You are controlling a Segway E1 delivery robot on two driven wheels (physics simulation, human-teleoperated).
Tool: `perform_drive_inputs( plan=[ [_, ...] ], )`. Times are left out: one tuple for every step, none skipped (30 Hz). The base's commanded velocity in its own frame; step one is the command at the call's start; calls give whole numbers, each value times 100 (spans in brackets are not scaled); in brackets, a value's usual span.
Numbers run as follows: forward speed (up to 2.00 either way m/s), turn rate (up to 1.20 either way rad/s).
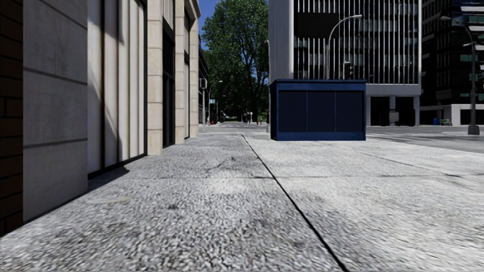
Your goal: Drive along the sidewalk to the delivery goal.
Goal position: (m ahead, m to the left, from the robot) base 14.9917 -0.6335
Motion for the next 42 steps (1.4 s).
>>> perform_drive_inputs(
  plan=[
    [200,0],
    [200,0],
    [200,0],
    [200,0],
    [200,0],
    [200,0],
    [200,0],
    [200,0],
    [200,0],
    [200,0],
    [200,0],
    [200,0],
    [200,0],
    [200,0],
    [200,0],
    [200,0],
    [200,0],
    [200,0],
    [200,0],
    [200,0],
    [200,0],
    [200,0],
    [200,0],
    [200,0],
    [200,0],
    [200,41],
    [200,120],
    [200,120],
    [200,120],
    [200,120],
    [200,48],
    [200,4],
    [200,0],
    [200,0],
    [200,0],
    [200,0],
    [200,0],
    [200,0],
    [200,0],
    [200,0],
    [200,0],
    [200,0]
  ],
)
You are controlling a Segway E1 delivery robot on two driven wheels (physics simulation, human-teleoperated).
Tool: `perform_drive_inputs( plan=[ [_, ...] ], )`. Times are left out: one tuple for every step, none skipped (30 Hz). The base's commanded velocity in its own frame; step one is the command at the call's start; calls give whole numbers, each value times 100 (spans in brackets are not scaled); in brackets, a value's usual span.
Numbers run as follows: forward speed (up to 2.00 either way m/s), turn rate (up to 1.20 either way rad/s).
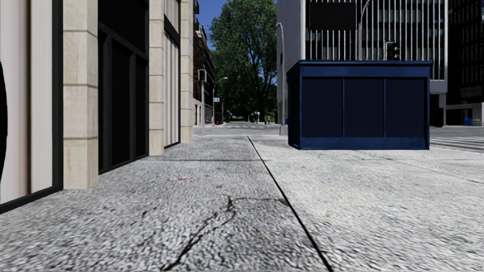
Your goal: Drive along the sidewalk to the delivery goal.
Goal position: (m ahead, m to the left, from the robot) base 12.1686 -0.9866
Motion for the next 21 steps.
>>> perform_drive_inputs(
  plan=[
    [200,0],
    [200,0],
    [200,0],
    [200,0],
    [200,0],
    [200,0],
    [200,0],
    [200,0],
    [200,0],
    [200,0],
    [200,0],
    [200,0],
    [200,0],
    [200,0],
    [200,0],
    [200,0],
    [200,0],
    [200,0],
    [200,0],
    [200,0],
    [200,0]
  ],
)
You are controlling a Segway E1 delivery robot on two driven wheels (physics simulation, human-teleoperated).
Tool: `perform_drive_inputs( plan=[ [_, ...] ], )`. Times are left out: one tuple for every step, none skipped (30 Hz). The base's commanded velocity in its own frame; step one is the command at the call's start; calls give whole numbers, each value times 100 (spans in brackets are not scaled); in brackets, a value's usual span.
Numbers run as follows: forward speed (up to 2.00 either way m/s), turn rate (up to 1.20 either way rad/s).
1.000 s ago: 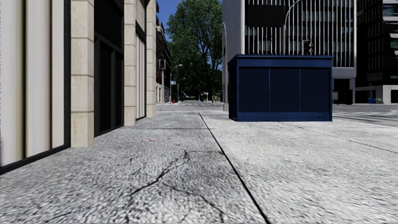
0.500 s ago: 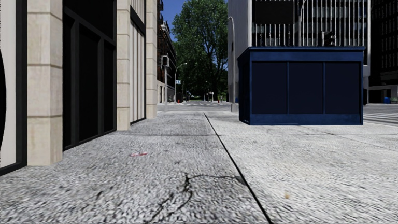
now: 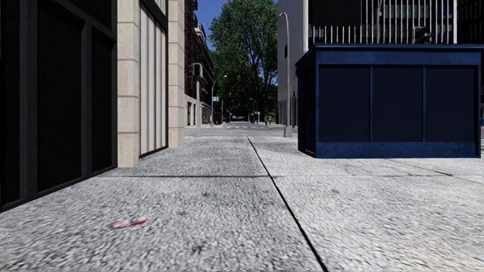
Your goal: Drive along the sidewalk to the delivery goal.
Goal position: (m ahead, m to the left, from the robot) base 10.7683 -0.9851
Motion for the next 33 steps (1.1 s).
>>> perform_drive_inputs(
  plan=[
    [200,0],
    [200,0],
    [200,0],
    [200,0],
    [200,0],
    [200,0],
    [200,0],
    [200,0],
    [200,0],
    [200,0],
    [200,0],
    [200,0],
    [200,0],
    [200,0],
    [200,0],
    [200,0],
    [200,0],
    [200,0],
    [200,0],
    [200,0],
    [200,0],
    [200,0],
    [200,0],
    [200,0],
    [200,0],
    [200,0],
    [200,0],
    [200,0],
    [200,0],
    [200,0],
    [200,0],
    [200,0],
    [200,0]
  ],
)
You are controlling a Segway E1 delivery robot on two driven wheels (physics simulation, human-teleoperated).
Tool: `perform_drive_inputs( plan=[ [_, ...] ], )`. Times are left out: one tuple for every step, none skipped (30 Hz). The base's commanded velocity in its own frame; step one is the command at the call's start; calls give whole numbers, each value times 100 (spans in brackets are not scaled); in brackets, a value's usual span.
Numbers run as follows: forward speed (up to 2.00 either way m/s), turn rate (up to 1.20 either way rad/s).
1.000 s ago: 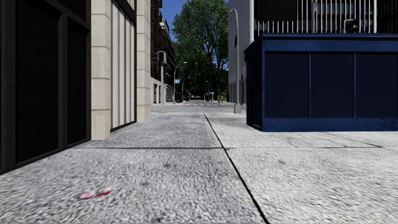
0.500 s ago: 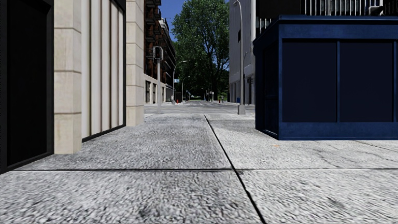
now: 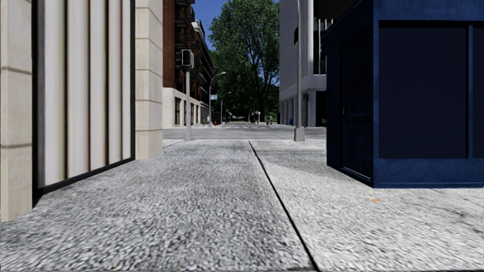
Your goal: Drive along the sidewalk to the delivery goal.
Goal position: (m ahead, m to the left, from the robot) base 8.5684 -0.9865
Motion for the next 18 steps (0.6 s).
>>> perform_drive_inputs(
  plan=[
    [200,0],
    [200,0],
    [200,0],
    [200,0],
    [200,0],
    [200,0],
    [200,0],
    [200,0],
    [200,0],
    [200,0],
    [200,0],
    [200,0],
    [200,0],
    [200,0],
    [200,0],
    [200,0],
    [200,0],
    [200,0]
  ],
)
